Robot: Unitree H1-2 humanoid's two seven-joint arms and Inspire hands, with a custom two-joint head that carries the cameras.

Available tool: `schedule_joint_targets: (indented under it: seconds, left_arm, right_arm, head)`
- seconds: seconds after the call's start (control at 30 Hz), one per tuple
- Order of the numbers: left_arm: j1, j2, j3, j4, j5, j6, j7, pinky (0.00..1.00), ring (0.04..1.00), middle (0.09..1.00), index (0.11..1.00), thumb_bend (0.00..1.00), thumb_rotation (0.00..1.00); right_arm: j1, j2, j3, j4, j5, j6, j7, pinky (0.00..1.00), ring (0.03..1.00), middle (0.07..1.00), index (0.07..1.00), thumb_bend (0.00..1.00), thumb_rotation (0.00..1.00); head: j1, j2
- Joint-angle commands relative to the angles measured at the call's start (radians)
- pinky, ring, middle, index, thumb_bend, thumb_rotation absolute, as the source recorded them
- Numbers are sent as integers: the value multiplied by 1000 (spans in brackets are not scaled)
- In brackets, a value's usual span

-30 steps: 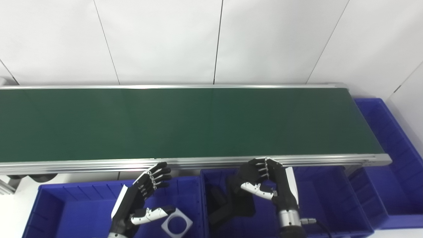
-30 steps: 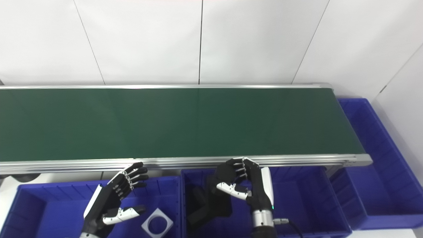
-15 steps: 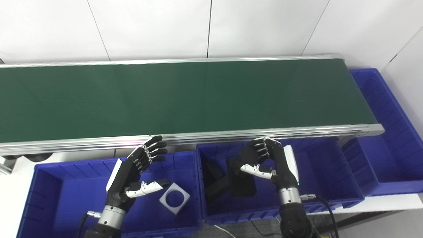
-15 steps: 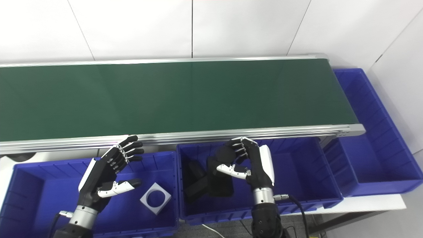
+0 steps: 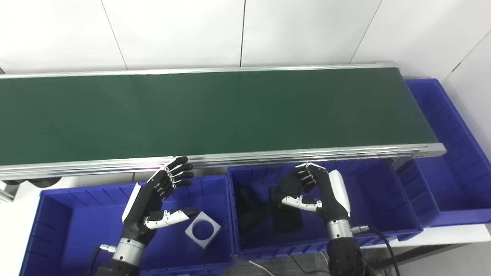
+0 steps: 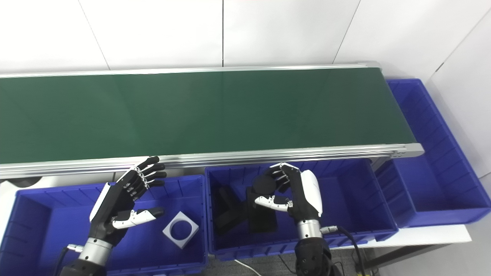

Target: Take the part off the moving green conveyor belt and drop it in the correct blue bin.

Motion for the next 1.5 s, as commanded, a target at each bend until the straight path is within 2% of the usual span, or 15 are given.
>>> schedule_joint_targets:
  seconds: [0.0, 0.03, 0.07, 0.1, 0.17, 0.23, 0.7, 0.83, 0.93, 1.13, 1.17, 1.33, 1.47]
  left_arm:
    - [-4, 4, -1, -26, -6, -19, -14, 704, 750, 789, 828, 778, 221]
    - [-4, 4, -1, -26, -3, -20, -14, 704, 751, 789, 827, 781, 224]
    - [-4, 5, -1, -26, -1, -21, -14, 704, 753, 790, 827, 783, 232]
    - [-3, 4, -1, -26, -2, -19, -13, 704, 754, 791, 828, 785, 238]
    - [-2, 2, -2, -25, -3, -19, -13, 704, 755, 792, 828, 785, 232]
    - [-1, 0, -2, -25, -4, -17, -12, 703, 751, 792, 830, 788, 233]
    - [-7, -8, -8, -6, -6, -28, -16, 706, 749, 794, 823, 801, 252]
    - [-8, -13, -9, 4, -1, -36, -13, 709, 749, 794, 823, 805, 254]
    - [-11, -18, -9, 19, -2, -48, -14, 707, 746, 792, 825, 802, 241]
    - [-15, -30, -10, 50, 18, -68, -6, 705, 747, 793, 827, 800, 236]
    - [-17, -33, -11, 59, 21, -75, -4, 707, 751, 795, 828, 802, 239]
    - [-21, -41, -12, 96, 41, -109, 1, 716, 757, 800, 831, 804, 248]
    - [-19, -53, -7, 114, 44, -119, 1, 720, 760, 802, 830, 810, 241]
  right_arm:
    - [-8, -21, 15, -61, 41, -15, 64, 610, 701, 706, 701, 781, 80]
    - [-8, -35, 27, -77, 40, 18, 105, 687, 779, 802, 786, 889, 129]
    - [-9, -44, 36, -88, 39, 41, 131, 799, 868, 893, 875, 944, 202]
    - [-9, -51, 42, -97, 41, 66, 157, 869, 923, 950, 930, 978, 246]
    - [-9, -56, 48, -110, 51, 97, 186, 936, 980, 987, 982, 996, 304]
    - [-8, -55, 45, -115, 61, 108, 200, 986, 998, 999, 999, 1000, 337]
    - [-5, -61, 38, -113, 87, 78, 200, 1000, 1000, 1000, 1000, 1000, 392]
    - [-4, -57, 44, -117, 94, 40, 190, 979, 1000, 1000, 1000, 1000, 379]
    - [-2, -48, 46, -122, 109, 8, 183, 948, 999, 1000, 1000, 1000, 456]
    - [18, -2, 68, -168, 162, -17, 194, 912, 950, 963, 983, 1000, 545]
    - [22, 7, 74, -176, 182, -21, 202, 908, 943, 952, 974, 1000, 544]
    - [30, 45, 106, -178, 297, -75, 243, 863, 904, 919, 935, 998, 559]
    - [25, 66, 108, -154, 334, -110, 248, 836, 873, 892, 914, 960, 570]
  head:
    - [0, 0]
    - [0, -3]
    - [0, -3]
    - [0, -5]
    - [1, -7]
    - [3, -9]
    - [17, -33]
    - [29, -46]
    - [41, -56]
    - [87, -96]
    - [102, -113]
    - [139, -149]
    - [158, -173]
